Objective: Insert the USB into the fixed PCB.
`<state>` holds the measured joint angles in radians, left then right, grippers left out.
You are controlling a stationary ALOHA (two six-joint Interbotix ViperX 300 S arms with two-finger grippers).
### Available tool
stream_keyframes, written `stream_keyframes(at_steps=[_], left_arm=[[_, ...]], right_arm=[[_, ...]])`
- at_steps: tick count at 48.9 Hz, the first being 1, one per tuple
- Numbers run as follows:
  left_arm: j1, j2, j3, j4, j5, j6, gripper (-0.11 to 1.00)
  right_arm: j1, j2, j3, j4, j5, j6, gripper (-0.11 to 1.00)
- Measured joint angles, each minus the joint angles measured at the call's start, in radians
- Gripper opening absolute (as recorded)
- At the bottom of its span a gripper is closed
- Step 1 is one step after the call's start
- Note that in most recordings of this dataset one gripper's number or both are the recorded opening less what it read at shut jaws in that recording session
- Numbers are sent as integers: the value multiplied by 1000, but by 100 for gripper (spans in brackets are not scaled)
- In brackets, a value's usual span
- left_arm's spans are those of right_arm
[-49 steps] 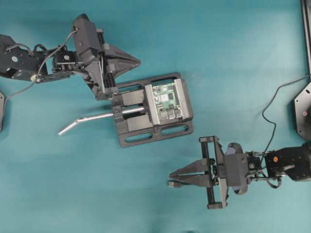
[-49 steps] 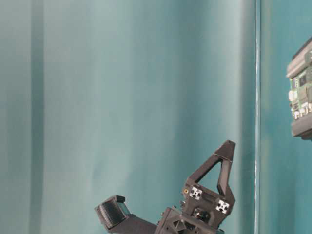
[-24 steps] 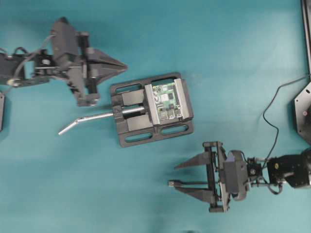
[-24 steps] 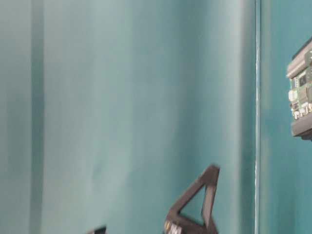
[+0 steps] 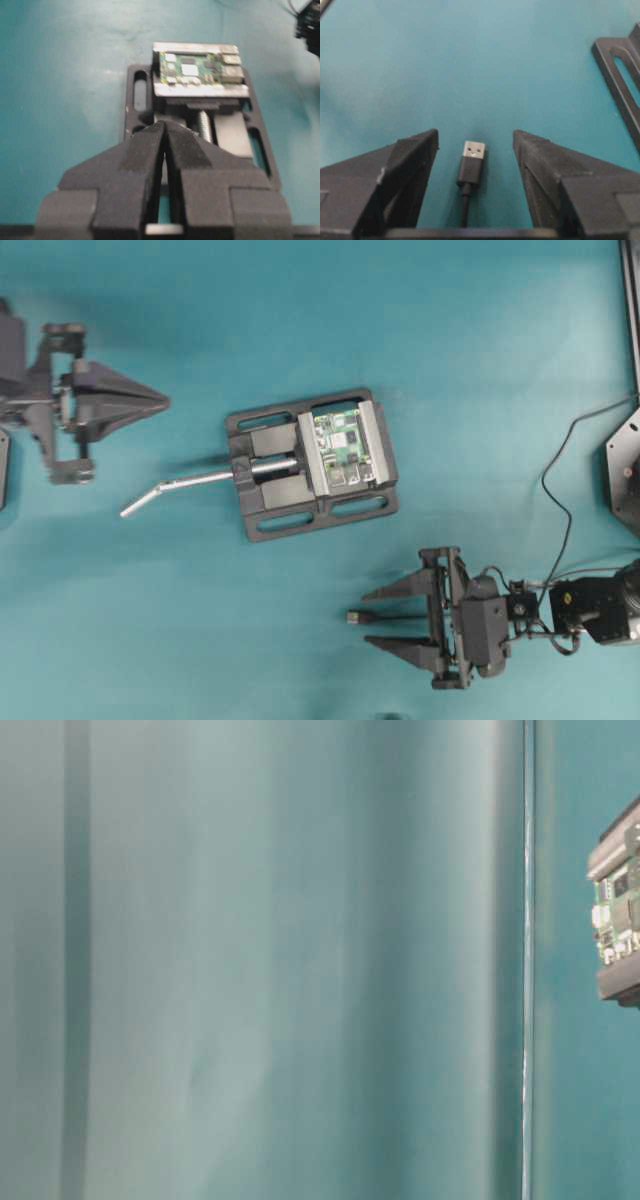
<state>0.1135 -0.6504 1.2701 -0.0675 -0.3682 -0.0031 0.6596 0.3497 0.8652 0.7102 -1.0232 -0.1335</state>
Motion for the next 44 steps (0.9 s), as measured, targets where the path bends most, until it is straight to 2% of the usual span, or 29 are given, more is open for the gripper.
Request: stream_keyframes(at_steps=[8, 24, 32, 44], left_arm=[[-9, -215, 64, 0, 87, -2, 0], [-9, -595, 120, 0, 347, -2, 0], [6, -670, 137, -2, 390, -3, 0], [66, -678, 153, 0, 397, -6, 0]], right_arm=[[0, 12, -5, 29, 5, -2, 67], [2, 54, -17, 40, 55, 0, 68], [5, 61, -17, 40, 58, 0, 67], [5, 63, -17, 40, 84, 2, 66]])
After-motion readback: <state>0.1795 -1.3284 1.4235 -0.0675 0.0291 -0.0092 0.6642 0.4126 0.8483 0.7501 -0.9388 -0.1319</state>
